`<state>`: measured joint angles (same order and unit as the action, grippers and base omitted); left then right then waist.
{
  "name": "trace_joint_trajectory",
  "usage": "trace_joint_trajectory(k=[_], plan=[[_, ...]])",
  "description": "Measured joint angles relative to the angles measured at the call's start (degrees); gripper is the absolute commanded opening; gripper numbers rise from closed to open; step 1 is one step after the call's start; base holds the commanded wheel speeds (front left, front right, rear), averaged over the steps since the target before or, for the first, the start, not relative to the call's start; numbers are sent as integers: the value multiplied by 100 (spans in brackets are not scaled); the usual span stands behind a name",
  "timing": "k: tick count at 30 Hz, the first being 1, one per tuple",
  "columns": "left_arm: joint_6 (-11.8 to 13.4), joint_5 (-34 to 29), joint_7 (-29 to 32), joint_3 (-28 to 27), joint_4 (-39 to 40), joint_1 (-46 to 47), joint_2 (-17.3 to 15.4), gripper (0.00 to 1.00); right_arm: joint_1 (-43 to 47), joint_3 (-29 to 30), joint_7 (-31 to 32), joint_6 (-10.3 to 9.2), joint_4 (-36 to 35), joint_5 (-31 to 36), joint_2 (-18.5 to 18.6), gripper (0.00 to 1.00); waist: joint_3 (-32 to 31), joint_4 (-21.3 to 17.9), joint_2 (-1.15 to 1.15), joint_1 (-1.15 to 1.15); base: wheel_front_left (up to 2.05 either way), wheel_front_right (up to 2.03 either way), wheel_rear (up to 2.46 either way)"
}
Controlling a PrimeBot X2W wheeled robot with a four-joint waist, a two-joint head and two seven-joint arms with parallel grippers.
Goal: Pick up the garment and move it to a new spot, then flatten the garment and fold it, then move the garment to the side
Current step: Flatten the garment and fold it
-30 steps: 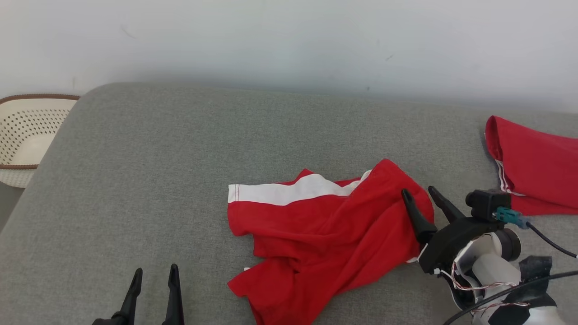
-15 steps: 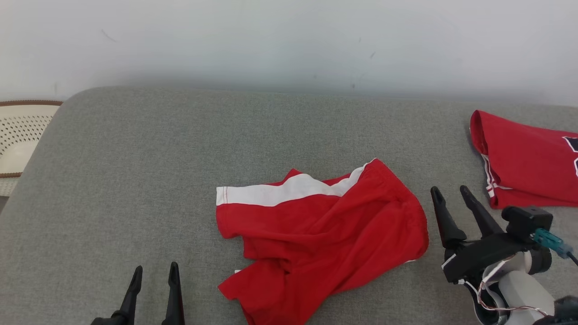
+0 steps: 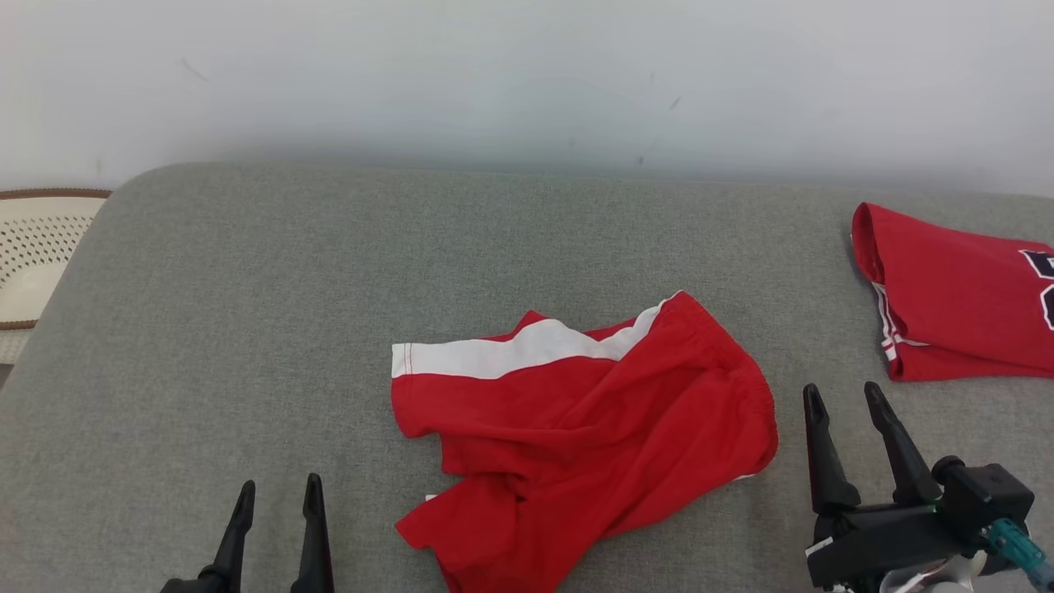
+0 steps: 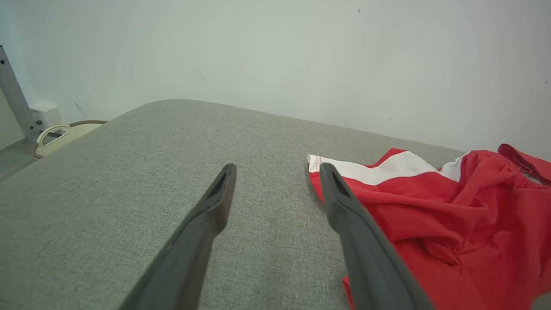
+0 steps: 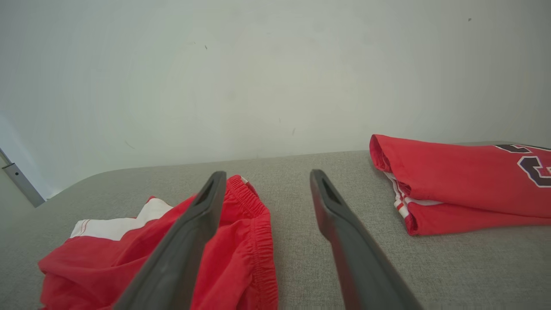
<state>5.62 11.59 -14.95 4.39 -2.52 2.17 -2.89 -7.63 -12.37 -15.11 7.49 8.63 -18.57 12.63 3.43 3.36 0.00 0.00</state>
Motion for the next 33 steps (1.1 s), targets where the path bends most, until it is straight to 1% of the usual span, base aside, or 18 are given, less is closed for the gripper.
trace_joint_trajectory(k=[3, 8, 15, 16, 19, 22, 32, 33], plan=[[-8, -5, 0, 4, 0, -7, -1, 100, 165, 87, 0, 0, -125, 158, -154, 100, -8, -20, 0, 0, 0, 0, 0], [-166, -12, 0, 175, -56, -25, -1, 100, 260, 124, 0, 0, -187, 248, -272, 100, -27, -49, 0, 0, 0, 0, 0], [-546, -125, 0, 921, -310, -297, 3, 100, 268, 186, 0, 0, -203, 282, -283, 100, -29, -44, 0, 0, 0, 0, 0], [-637, -148, 0, 1116, -402, -357, 2, 100, 270, 196, 0, 0, -209, 283, -288, 100, -24, -39, 0, 0, 0, 0, 0], [-747, -162, 0, 1403, -527, -442, 3, 100, 283, 202, 0, 0, -211, 285, -296, 100, -12, -28, 0, 0, 0, 0, 0], [-804, -154, 0, 1644, -679, -464, 2, 100, 288, 205, 0, 0, -212, 285, -298, 100, 2, -29, 0, 0, 0, 0, 0], [-808, -73, 0, 2105, -1235, -265, 5, 100, 275, 168, -1, 0, -209, 267, -298, 100, 52, -124, 0, 0, 0, 0, 0], [-811, -60, 0, 2137, -1284, -210, 1, 80, 263, 164, -1, 0, -205, 263, -296, 100, 57, -139, 0, 0, 0, 0, 0]])
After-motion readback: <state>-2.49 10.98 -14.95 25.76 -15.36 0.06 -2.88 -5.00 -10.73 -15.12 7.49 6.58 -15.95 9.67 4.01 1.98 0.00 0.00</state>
